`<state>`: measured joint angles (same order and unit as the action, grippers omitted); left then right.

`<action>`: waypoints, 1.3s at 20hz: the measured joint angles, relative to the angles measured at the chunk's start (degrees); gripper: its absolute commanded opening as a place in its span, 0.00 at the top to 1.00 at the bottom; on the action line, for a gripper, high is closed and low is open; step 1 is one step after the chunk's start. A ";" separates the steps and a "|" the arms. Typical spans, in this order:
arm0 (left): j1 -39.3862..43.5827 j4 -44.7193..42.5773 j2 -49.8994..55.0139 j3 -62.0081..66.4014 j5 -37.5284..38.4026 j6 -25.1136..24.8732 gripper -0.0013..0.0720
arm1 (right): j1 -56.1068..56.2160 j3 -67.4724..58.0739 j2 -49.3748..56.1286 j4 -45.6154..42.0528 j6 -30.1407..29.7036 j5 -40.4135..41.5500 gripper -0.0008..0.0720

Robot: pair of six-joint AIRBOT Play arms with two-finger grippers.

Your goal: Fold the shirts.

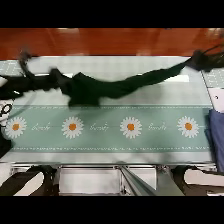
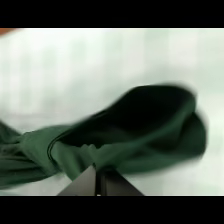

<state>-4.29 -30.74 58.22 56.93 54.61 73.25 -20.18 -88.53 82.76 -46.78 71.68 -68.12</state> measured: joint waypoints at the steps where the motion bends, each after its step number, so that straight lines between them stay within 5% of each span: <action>1: -1.42 0.04 -1.99 3.30 -0.17 -0.17 0.96 | -0.13 -2.93 -2.36 -1.01 0.55 -0.20 0.96; 10: -18.62 0.11 -16.85 28.00 2.71 -0.61 0.96 | -0.52 -16.81 -26.73 -9.18 6.19 0.94 0.96; 15: -27.36 -5.38 -25.75 30.77 3.34 1.44 0.96 | -0.52 -17.79 -40.70 -22.27 11.43 -1.66 0.96; 21: -24.28 -12.20 -28.63 23.08 9.25 3.72 0.96 | -0.52 -13.73 -48.76 -37.42 16.44 -9.38 0.96; 26: -16.15 -12.72 -24.35 5.33 14.86 2.73 0.96 | -0.52 -1.42 -43.17 -32.48 15.61 -8.81 0.96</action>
<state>-20.45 -43.46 33.87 62.26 69.47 75.99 -20.71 -89.95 39.59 -79.26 87.29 -76.93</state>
